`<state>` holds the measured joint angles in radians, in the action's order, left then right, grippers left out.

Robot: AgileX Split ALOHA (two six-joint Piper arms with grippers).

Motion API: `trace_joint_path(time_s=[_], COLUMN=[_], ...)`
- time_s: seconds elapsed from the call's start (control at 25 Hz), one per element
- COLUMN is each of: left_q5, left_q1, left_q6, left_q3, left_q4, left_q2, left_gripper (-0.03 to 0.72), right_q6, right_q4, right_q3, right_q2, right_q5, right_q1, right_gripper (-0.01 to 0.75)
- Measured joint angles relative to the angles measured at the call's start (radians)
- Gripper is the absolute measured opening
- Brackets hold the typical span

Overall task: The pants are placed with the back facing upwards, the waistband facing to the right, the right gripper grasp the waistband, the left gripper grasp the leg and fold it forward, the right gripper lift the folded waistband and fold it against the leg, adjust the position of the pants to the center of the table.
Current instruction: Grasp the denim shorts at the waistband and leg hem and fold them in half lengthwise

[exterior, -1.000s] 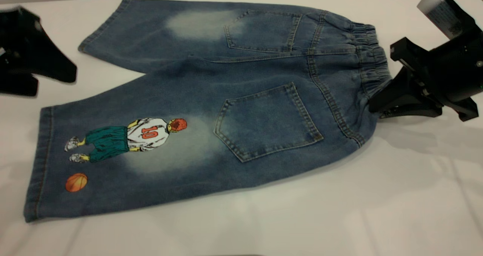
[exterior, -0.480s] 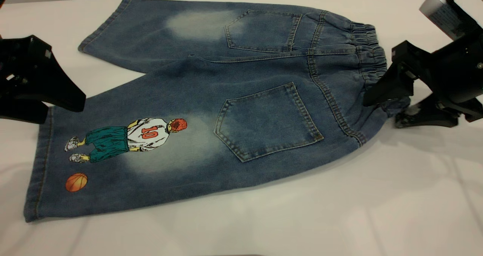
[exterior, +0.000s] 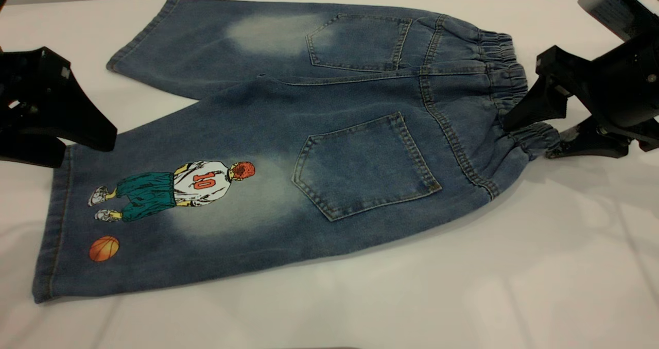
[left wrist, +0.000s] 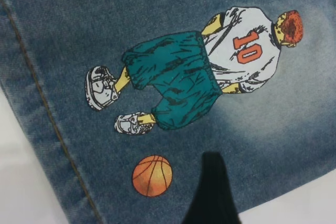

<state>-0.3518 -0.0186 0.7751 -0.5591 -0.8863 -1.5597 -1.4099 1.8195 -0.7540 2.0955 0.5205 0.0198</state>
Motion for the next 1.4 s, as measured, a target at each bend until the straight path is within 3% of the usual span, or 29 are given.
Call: trace_joint_path(time_s=[0.08, 0.28, 0.36, 0.68, 0.84, 1.0, 1.24, 1.4], left_q5=[0.000, 0.000, -0.002, -0.004, -0.014, -0.052, -0.035, -0.034], left_q1=[0.000, 0.000, 0.000, 0.000, 0.000, 0.000, 0.000, 0.000], left_q6=[0.000, 0.000, 0.000, -0.038, -0.143, -0.347, -0.793, -0.989], left_q3=[0.000, 0.000, 0.000, -0.005, -0.006, -0.007, -0.010, -0.010], left_q4=[0.000, 0.002, 0.003, 0.053, 0.158, 0.382, 0.797, 0.954], left_q2=[0.000, -0.001, -0.008, -0.102, -0.185, -0.218, -0.218, -0.218], left_gripper=[0.516, 0.516, 0.516, 0.516, 0.516, 0.516, 0.516, 0.516], right_q6=[0.002, 0.050, 0.056, 0.061, 0.061, 0.060, 0.059, 0.056], right_q4=[-0.003, -0.078, -0.101, -0.121, -0.127, -0.128, -0.130, -0.130], right_q3=[0.000, -0.001, -0.001, -0.004, -0.009, -0.009, -0.009, -0.009], right_q2=[0.000, 0.000, 0.000, 0.000, 0.000, 0.000, 0.000, 0.000], right_q5=[0.000, 0.041, 0.050, 0.080, 0.085, 0.085, 0.085, 0.085], right_q1=[0.000, 0.000, 0.000, 0.000, 0.000, 0.000, 0.000, 0.000], right_gripper=[0.365, 0.071, 0.038, 0.033, 0.033, 0.034, 0.034, 0.034])
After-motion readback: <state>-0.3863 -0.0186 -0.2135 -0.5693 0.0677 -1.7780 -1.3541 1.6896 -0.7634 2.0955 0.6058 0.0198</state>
